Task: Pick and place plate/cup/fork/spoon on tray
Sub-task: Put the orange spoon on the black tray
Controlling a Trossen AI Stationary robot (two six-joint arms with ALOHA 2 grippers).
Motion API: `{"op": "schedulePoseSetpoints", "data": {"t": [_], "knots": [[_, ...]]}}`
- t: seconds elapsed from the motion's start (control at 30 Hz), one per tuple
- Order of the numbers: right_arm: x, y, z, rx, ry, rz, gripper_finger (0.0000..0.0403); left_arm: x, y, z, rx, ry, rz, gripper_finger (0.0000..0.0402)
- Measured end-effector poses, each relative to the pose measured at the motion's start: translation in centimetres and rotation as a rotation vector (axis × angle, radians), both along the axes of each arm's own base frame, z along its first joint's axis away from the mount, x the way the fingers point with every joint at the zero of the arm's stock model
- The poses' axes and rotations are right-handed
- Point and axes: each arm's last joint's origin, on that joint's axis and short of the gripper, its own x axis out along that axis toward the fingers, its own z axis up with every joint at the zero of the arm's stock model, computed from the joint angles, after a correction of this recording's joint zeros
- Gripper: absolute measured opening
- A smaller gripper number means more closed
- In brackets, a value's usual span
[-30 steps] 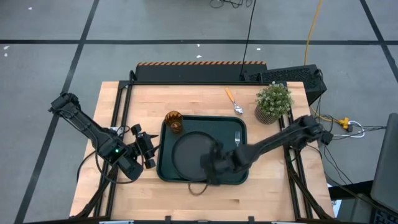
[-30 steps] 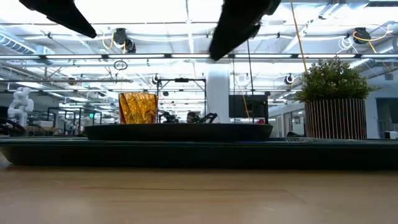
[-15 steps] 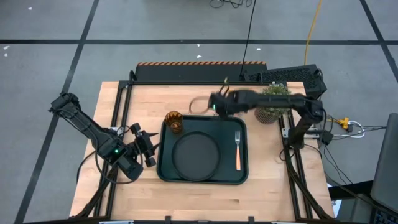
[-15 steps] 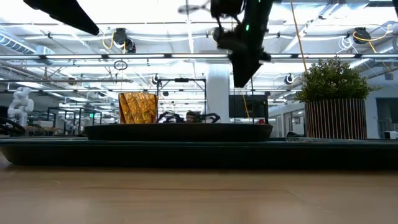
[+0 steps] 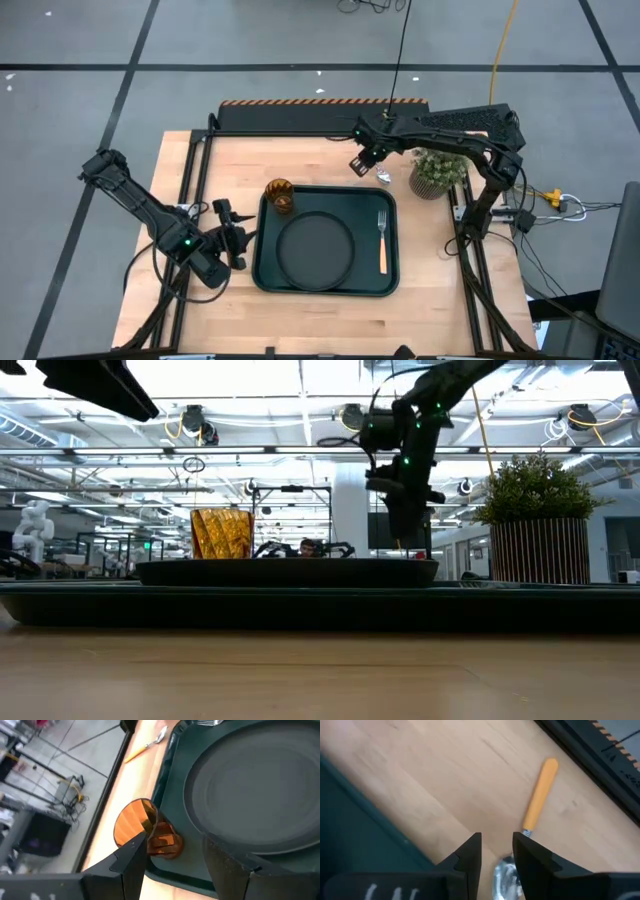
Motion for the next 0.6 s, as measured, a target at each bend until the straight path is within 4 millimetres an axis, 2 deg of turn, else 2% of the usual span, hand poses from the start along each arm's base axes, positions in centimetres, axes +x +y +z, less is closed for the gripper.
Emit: {"op": "schedulePoseSetpoints", "data": {"t": [0.2, 0.37, 0.6], "knots": [[-0.7, -0.6, -0.9, 0.004, 0.008, -0.027, 0.0104, -0.6, 0.5, 1.0, 0.078, 0.032, -0.075, 0.0193], [-1.4, -1.2, -1.3, 0.014, 0.021, -0.058, 0.0104, -1.8, 1.7, 3.6, 0.101, -0.074, -0.070, 0.0193], [-1.9, -1.8, -2.6, 0.032, 0.053, -0.075, 0.0104, -3.4, 3.1, 5.5, 0.147, -0.155, -0.067, 0.0193]]}}
